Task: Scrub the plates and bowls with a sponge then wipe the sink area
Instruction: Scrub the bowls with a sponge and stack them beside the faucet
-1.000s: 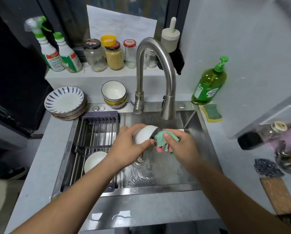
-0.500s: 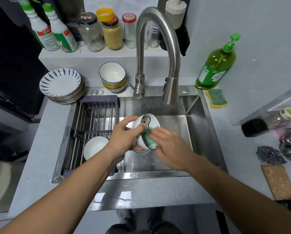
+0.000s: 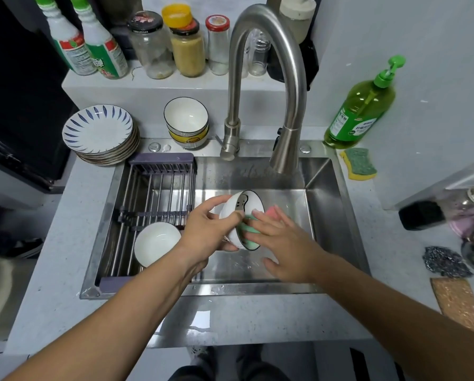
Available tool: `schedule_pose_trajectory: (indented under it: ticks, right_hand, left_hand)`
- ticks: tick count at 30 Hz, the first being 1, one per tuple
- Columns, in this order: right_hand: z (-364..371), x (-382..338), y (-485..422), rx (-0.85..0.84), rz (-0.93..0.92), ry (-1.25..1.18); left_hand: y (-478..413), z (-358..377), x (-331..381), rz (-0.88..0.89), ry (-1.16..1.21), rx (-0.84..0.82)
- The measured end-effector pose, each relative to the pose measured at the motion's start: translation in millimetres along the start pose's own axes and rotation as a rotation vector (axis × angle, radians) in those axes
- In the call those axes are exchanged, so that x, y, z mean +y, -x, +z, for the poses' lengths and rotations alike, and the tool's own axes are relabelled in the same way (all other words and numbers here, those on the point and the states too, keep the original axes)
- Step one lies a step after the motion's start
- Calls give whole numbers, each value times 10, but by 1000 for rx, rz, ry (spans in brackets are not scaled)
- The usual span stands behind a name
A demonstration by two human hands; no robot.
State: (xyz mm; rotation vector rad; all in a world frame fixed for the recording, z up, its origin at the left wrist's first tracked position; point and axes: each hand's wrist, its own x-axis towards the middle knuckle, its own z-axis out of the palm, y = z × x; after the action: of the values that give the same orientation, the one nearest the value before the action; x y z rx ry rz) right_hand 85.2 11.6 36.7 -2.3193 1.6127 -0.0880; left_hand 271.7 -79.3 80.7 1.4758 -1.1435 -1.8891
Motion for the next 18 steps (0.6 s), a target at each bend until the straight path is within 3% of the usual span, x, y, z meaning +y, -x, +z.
schedule_pose_trajectory:
  ticks: [2,3,6,9,12,16,18]
  right_hand:
    - [44,36,-27,22,-8,22]
    - [55,-43,-53,56,23,-93]
    - [21,-358,-166,144,244,-704]
    - [-60,-447,-240,176,388,-1065]
    - [-121,-408,-194,176,385,-966]
    - [-32,-192,-86,120,122,-416]
    - [-12,-123,-89,124,103,-407]
  left_hand:
    - [-12,24,-11,-1,27,-2]
    - [-19,44,-18,4,43,5]
    - [-36,80,-29,22,107,33]
    - [-20,91,-48,10,177,51]
    - [-33,80,-64,-99,207,49]
    - [-65,39,-44,-245,171,-47]
    - [-65,32,-25,-287,159,-63]
